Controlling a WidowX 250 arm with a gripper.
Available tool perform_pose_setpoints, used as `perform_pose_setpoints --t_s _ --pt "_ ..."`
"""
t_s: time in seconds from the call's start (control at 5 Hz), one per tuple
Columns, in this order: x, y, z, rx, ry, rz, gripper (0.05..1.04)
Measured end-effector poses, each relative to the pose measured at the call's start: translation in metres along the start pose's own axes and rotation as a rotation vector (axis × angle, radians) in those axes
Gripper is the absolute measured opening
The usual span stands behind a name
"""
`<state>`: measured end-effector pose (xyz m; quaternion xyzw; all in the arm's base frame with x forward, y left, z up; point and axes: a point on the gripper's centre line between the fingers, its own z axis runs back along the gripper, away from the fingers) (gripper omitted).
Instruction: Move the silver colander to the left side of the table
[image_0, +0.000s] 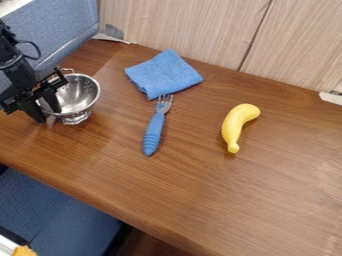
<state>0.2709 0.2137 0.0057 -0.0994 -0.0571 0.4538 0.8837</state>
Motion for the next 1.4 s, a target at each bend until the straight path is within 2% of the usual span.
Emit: perform_pose_setpoints --t_s 0.2,0.4,0.8,1.0,1.2,1.4 --pt "-0.005 -0.002 -0.002 0.009 0.021 -0.012 0.874" --pt "-0.008 -0.003 0.004 0.023 0.034 -0.021 1.016" --pt "-0.016 -0.020 0.061 0.079 -0.060 -0.053 1.004" --pt "-0.023 -0.029 0.081 0.094 -0.067 -0.059 1.001" --pt "-0.025 -0.045 0.099 0.043 -0.015 -0.140 1.001" --pt "-0.026 -0.044 0.099 0.047 -0.001 -0.148 1.001"
